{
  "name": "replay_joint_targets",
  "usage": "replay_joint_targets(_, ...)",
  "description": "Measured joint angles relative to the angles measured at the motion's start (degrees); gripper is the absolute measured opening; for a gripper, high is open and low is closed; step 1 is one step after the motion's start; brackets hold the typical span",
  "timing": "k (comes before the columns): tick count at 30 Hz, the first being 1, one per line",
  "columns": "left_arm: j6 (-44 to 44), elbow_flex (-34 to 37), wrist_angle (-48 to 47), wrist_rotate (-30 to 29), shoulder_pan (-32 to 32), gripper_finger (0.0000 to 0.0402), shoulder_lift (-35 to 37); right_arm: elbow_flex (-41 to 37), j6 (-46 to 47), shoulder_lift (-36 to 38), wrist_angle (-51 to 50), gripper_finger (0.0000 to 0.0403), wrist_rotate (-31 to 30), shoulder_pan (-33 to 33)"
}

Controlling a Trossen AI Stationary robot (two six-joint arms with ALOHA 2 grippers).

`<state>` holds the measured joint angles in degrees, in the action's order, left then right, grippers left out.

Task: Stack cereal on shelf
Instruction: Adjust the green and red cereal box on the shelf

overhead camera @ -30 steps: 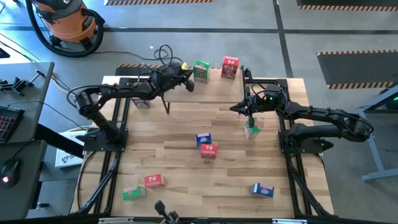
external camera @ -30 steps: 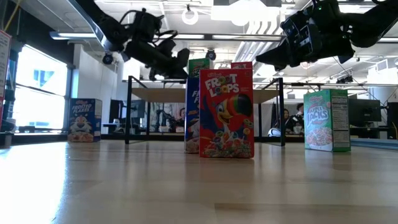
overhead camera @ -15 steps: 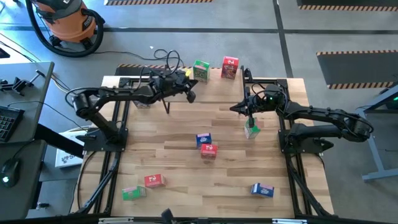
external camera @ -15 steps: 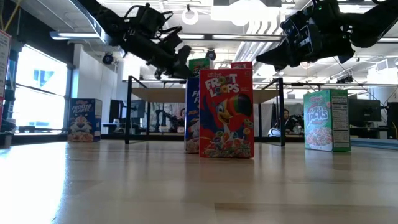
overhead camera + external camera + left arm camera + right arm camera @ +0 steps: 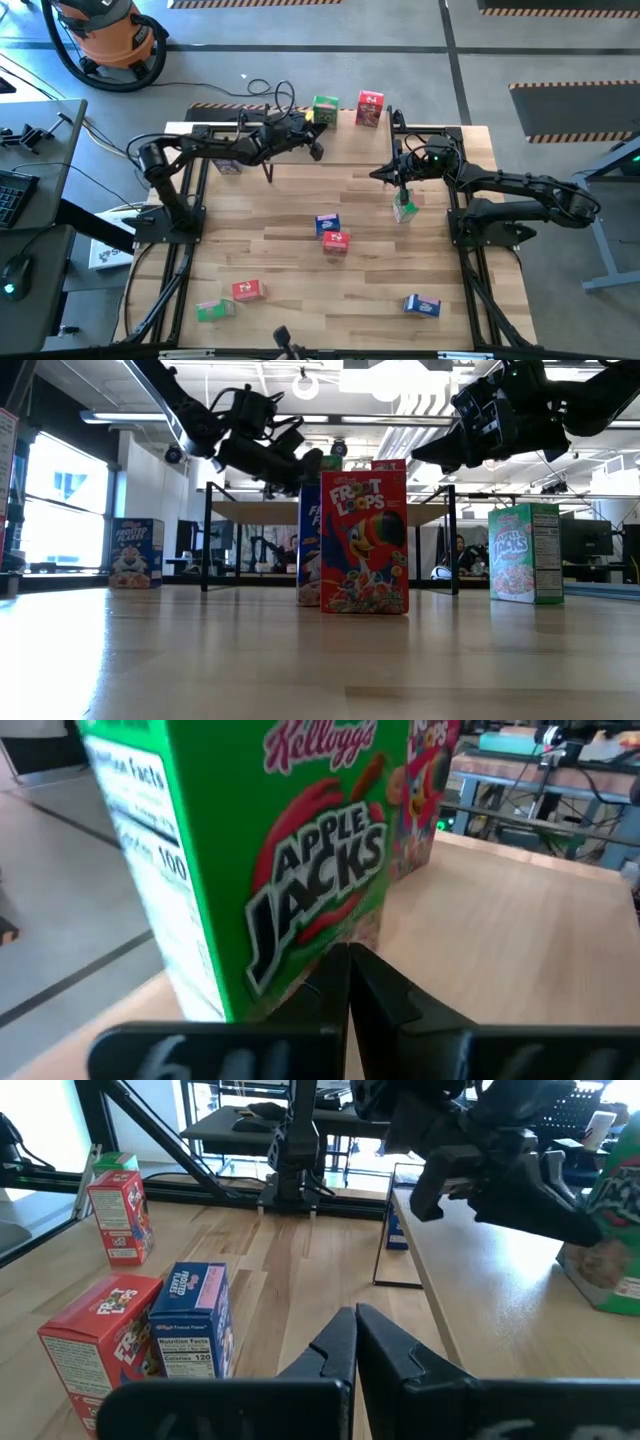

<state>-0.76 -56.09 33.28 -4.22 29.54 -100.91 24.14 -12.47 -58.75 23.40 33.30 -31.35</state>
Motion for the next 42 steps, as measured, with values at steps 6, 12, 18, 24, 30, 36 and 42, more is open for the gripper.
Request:
replay_joint_targets(6,1.48,-3.91,-1.03,1.15,0.17,0.0,-2.72,0.0,0.0,0.0,-0.02,0.0,0.02,0.01)
replay_joint_targets(12,2.53,-4.66,-4.35,1.17,1.37,0.0,-2.38,0.0,0.0,0.01,-0.41,0.0,0.04,0.01)
replay_joint_targets(18,3.13,-4.68,-7.27,1.02,2.49,0.0,-1.13,0.0,-0.13,-0.01,-0.44,0.0,0.06,0.0)
replay_joint_targets(24,4.66,-4.66,-13.83,0.99,2.2,0.0,1.16,0.0,-0.04,0.01,-0.46,0.0,0.09,0.01)
replay_joint_targets(30,4.07,-4.68,-24.44,-6.57,1.74,0.0,5.8,0.0,-0.45,-0.01,-0.92,0.0,0.11,0.0)
replay_joint_targets(36,1.67,-4.7,-21.21,-12.09,4.25,0.0,5.35,0.0,-0.55,0.01,-0.94,0.0,0.11,0.02)
replay_joint_targets(42,0.99,-4.68,-15.58,-8.05,5.94,0.0,3.44,0.0,1.5,0.01,-0.9,0.0,-3.45,0.02)
